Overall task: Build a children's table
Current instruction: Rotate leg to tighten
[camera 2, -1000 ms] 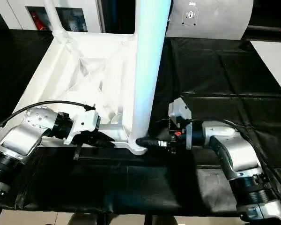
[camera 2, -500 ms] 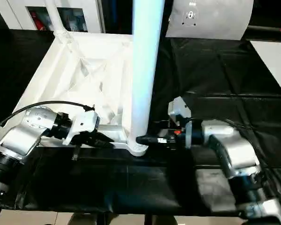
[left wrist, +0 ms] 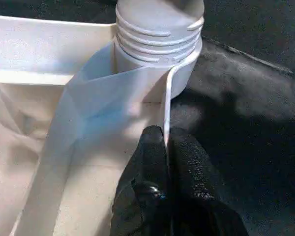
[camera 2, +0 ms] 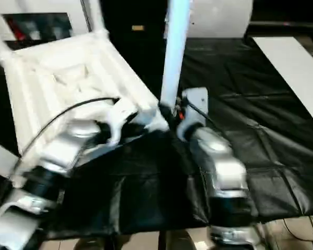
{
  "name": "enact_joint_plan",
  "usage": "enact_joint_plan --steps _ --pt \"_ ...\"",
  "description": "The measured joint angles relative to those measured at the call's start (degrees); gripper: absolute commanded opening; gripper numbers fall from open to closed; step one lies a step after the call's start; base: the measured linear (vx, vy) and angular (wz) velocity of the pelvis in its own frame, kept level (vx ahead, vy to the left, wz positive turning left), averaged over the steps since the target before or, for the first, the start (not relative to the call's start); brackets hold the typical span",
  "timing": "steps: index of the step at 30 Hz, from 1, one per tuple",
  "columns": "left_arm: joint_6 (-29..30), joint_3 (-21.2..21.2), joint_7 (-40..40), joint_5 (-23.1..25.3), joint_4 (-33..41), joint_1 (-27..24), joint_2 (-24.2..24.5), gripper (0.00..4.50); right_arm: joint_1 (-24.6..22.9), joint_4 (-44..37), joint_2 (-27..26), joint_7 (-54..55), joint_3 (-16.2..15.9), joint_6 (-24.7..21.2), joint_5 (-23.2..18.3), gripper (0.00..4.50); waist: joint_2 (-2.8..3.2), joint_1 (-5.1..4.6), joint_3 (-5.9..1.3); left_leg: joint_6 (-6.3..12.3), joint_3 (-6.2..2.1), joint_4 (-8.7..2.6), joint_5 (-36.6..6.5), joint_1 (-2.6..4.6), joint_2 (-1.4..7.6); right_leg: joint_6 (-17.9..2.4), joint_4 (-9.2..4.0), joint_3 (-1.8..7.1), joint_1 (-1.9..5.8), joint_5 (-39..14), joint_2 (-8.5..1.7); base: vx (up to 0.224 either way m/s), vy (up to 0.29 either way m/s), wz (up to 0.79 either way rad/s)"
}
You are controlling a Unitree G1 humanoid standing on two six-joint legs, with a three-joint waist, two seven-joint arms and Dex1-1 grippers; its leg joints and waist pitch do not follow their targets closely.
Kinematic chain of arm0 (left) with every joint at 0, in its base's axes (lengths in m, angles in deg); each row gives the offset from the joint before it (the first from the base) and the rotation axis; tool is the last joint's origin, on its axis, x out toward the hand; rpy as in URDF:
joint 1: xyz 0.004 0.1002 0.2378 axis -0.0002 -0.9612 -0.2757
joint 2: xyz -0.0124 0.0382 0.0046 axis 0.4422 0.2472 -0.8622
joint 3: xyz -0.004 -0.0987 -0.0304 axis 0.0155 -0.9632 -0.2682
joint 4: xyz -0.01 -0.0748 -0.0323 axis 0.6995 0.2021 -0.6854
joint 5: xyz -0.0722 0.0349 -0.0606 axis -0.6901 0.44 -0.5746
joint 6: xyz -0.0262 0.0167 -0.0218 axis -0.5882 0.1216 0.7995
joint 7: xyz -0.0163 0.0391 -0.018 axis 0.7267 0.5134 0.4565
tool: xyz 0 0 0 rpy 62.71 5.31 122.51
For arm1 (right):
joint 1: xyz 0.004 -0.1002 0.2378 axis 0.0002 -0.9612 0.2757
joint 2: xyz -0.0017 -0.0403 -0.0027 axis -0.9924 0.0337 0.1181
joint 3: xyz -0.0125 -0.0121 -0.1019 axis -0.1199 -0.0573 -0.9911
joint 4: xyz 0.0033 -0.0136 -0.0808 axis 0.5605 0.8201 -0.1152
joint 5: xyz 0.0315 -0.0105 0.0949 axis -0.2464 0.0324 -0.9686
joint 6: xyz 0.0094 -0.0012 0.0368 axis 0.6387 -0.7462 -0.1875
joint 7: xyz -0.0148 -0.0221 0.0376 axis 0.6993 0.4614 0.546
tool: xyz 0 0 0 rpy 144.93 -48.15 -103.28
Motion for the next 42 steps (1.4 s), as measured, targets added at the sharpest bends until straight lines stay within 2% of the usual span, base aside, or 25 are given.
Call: enact_joint_plan --steps 3,9,10,12,13,15,18,19,26,34,42 --pt "0.2 0.5 -0.4 0.0 1.1 -0.1 0.5 0.00 -1.3 -0.8 0.4 -1.7 -0.2 1.7 -0.7 2.76 0.00 0.26 0.00 0.33 0.00 -0.29 0.1 -0.05 0.02 -0.2 0.04 -0.01 -0.18 0.3 0.05 0.017 -0.006 0.01" --pt "-2.8 1.6 -3.8 -0.6 1.3 -0.4 4.0 0.00 -3.5 -0.2 5.8 -9.7 -1.0 4.3 -2.6 3.31 0.02 0.52 0.01 0.34 0.00 -0.55 0.1 -0.07 0.08 -0.3 0.04 -0.05 -0.34 0.2 0.13 0.010 -0.005 0.00" --pt "-3.5 1.6 -4.7 -0.7 1.3 -0.6 4.8 0.00 -3.6 -0.1 7.0 -11.5 -1.0 4.5 -3.0 3.49 0.02 0.51 0.01 0.34 0.00 -0.52 0.1 -0.06 0.07 -0.3 0.04 -0.04 -0.32 0.2 0.13 0.000 0.000 0.00" --pt "-5.5 2.0 -7.9 -1.3 1.3 -1.1 7.3 0.00 -3.7 0.3 10.6 -16.8 -1.3 5.8 -4.0 3.49 0.07 0.64 0.04 0.33 0.01 -0.48 0.1 -0.07 0.06 -0.3 0.03 -0.04 -0.29 0.2 0.11 0.000 0.000 0.00" --pt "-6.7 1.9 -9.9 -1.9 1.4 -1.7 8.9 0.00 -3.7 0.5 13.2 -19.7 -1.0 6.7 -4.5 3.73 0.07 0.82 0.04 0.32 0.01 -0.46 0.1 -0.01 0.06 -0.3 0.03 -0.04 -0.22 0.2 0.09 0.000 0.000 0.00" --pt "-8.9 1.9 -12.2 -2.2 1.2 -2.2 10.8 0.00 -3.7 0.8 15.6 -22.9 -0.3 7.9 -5.1 3.83 0.07 0.93 0.04 0.23 0.00 -0.42 0.1 0.05 0.06 -0.3 0.03 -0.04 -0.12 0.2 0.09 0.000 0.000 0.00" --pt "-13.6 3.0 -17.9 -2.4 0.9 -2.6 14.7 0.00 -3.7 2.4 19.9 -30.4 -1.1 9.8 -6.1 3.96 0.07 1.69 0.04 0.03 0.01 -0.40 0.0 0.03 0.06 -0.3 0.03 -0.03 -0.12 0.2 0.08 0.000 0.000 0.00" --pt "-14.7 3.1 -19.5 -2.5 0.7 -2.7 15.5 0.00 -3.7 3.0 21.1 -32.6 -1.2 10.1 -6.2 4.08 0.07 2.21 0.04 0.03 0.01 -0.38 0.0 0.03 0.05 -0.3 0.03 -0.02 -0.11 0.2 0.08 0.000 0.000 0.00" --pt "-20.2 4.1 -27.8 -4.0 -0.9 -2.7 19.2 0.00 -3.2 5.2 26.4 -48.1 -4.8 11.9 -9.6 4.08 0.05 3.53 0.03 0.33 0.08 -0.35 0.1 -0.08 0.04 -0.3 0.03 -0.01 -0.12 0.2 0.01 0.000 0.000 0.00" --pt "-24.2 6.7 -35.1 -4.8 -0.5 -2.7 20.8 0.00 0.4 9.5 27.5 -57.6 -7.2 11.5 -12.2 3.53 0.01 4.80 0.02 0.34 0.09 -0.20 0.1 -0.13 0.05 -0.3 0.08 0.01 -0.08 0.2 -0.02 0.000 0.000 0.00" --pt "-25.5 7.3 -36.1 -4.7 -0.6 -2.7 20.8 0.00 0.6 10.4 27.5 -60.9 -8.6 10.7 -12.8 2.76 0.00 4.56 0.01 0.34 0.10 -0.13 0.2 -0.13 0.07 -0.3 0.14 0.02 -0.10 0.2 -0.02 0.000 0.000 0.00"
